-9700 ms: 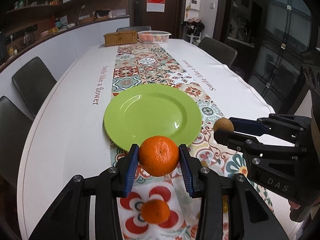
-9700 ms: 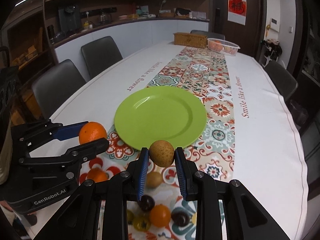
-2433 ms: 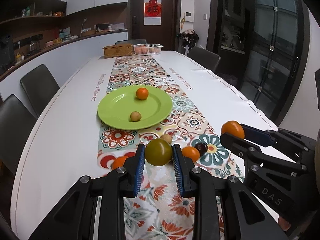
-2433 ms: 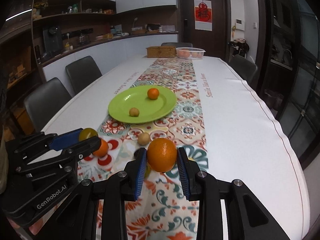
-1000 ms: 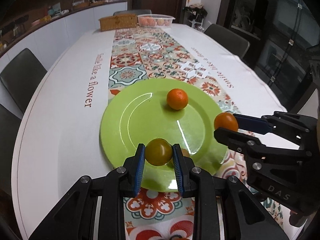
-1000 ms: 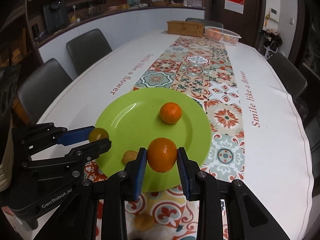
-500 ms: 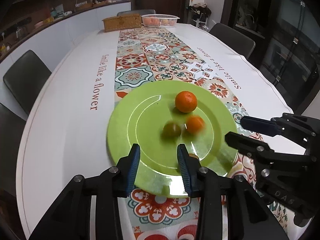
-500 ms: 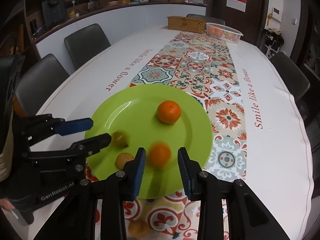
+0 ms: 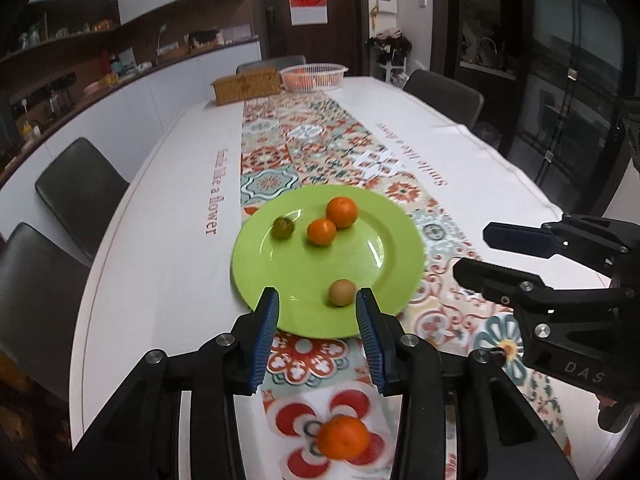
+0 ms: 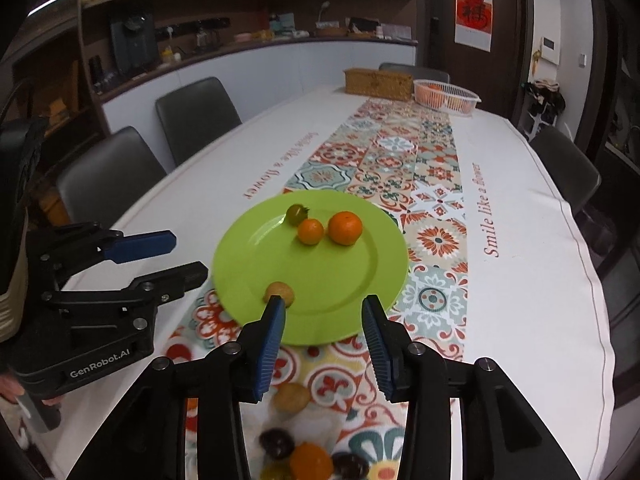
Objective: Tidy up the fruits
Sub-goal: 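Withdraw both tools from the plate toward the remaining fruits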
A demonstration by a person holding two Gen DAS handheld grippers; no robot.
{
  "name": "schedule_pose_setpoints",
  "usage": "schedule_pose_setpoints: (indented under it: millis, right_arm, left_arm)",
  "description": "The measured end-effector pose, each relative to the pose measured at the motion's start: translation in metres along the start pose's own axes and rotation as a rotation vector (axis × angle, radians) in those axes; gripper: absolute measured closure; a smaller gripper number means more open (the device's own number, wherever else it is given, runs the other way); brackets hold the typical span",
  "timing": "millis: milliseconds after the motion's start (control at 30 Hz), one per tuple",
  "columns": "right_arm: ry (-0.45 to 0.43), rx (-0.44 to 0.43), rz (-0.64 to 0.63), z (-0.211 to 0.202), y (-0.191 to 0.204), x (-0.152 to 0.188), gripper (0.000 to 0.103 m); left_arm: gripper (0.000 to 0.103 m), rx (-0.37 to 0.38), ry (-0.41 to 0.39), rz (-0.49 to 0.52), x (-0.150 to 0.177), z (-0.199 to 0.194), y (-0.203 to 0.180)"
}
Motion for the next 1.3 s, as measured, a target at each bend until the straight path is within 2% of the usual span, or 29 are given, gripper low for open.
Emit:
schedule_pose_setpoints:
  millis: [67,133,367,600,733,867,1300]
  right_arm:
    - [-0.017,-0.012,-0.005,-0.015,0.003,0.005,0.061]
    - [-0.03,-0.013,-0.016,-0.027,0.004,0.009,0.056]
    - [-0.088,0.014,-0.075,-0.067,0.007,0.024,0.056]
    - [-0.105,0.013,-0.071,-0.091,-0.001,0.044,0.056]
    - [-0.088,0.015,-0.097,-0.092,-0.004,0.056,0.056]
    - [-0.058,0.006,-0.141,-0.089,-0.004,0.068,0.056]
    - [0.112,-0.045,-0.271,-0.049,-0.012,0.106,0.056]
  left_arm:
    - [0.058,-0.002,-0.027,0.013,0.002,-0.013,-0.009]
    - [0.057,0.0,-0.051,0.023,0.005,-0.023,-0.016]
    - [0.05,-0.026,-0.102,0.005,0.023,-0.059,-0.036]
    - [0.049,-0.02,-0.112,-0.035,0.046,-0.079,-0.053]
    - [0.047,-0.031,-0.107,-0.041,0.058,-0.081,-0.064]
    - [0.047,-0.031,-0.065,-0.045,0.072,-0.073,-0.074]
    - [0.047,0.002,0.05,-0.009,0.097,-0.034,-0.103]
Point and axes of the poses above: each gripper's, at about its wrist camera, not at the fingertips, and z roughly the way its jaws point, y to its left, x to its underside, the point moved 3 cm from there along z, roughly the way its jaws point
